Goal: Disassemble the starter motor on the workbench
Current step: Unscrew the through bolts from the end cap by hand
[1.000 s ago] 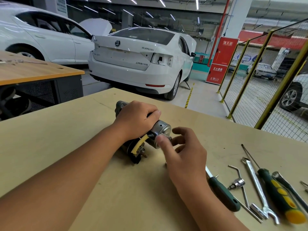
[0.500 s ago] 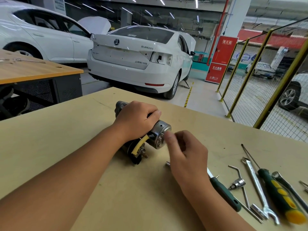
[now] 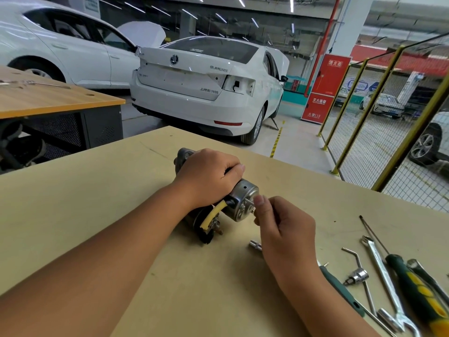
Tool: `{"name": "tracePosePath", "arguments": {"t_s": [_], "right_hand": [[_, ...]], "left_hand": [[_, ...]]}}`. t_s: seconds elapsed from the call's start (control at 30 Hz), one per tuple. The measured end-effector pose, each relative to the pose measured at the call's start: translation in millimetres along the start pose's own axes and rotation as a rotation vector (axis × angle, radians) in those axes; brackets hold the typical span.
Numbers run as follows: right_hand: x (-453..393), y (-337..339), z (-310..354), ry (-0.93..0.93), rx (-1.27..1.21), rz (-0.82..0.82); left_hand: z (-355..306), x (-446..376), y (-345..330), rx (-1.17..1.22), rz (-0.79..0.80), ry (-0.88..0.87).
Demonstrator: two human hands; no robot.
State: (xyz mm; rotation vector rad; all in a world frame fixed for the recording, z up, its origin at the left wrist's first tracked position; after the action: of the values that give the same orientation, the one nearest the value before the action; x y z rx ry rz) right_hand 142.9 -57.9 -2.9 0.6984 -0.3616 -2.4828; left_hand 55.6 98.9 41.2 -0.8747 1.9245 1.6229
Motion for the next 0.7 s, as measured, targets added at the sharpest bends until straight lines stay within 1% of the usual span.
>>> {"name": "tracePosePath", "arguments": {"t_s": [0.1,0.17,0.2,0.3,0.33,0.5,0.57,0.7], "right_hand": [[1.6,4.7,5.9,0.079,0.045,-0.038],[4.8,4.2,10.4,0.113,0.086,-0.035],[6.8,3.2,9.9,0.108,0.098,-0.028],[8.4,1.6,4.6,-0.014,0.094,-0.042],[7.4,1.1,3.4,-0.028,0.101,-0.037],[4.9,4.0,1.3,0.004,0.025,0.023],[7.8,4.3,-4.5,-0.035,0.015,0.054],[8.1,5.0,-5.1,-0.054,0.030,0.005]], "left_hand": [[0.0,-0.2,-0.4,-0.003,-0.001,-0.010],[1.2,-0.2,-2.0,-0.006,0.003,-0.013],[1.5,-0.3,-2.5,-0.006,0.003,-0.014],[3.5,0.2,-2.0,0.003,-0.009,-0.009],[3.9,0.3,-1.9,0.008,-0.014,-0.006],[1.2,-0.9,-3.0,-0.009,0.006,-0.007],[0.6,-0.5,-1.8,-0.004,0.004,0.001],[-0.2,0.2,-0.2,0.011,-0.004,0.012]]}}
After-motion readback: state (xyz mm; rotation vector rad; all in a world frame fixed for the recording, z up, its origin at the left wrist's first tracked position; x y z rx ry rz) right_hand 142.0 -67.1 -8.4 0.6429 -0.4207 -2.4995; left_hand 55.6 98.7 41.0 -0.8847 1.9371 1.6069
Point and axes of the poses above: each hand's wrist, its own x-axis away from the middle knuckle, its own y-axis out of the back of the hand, z = x × y, the point moved 7 cm from there along -x, towards the middle knuckle, and after that the axes turned 15 degrees about -y, right-handed, at the moved point
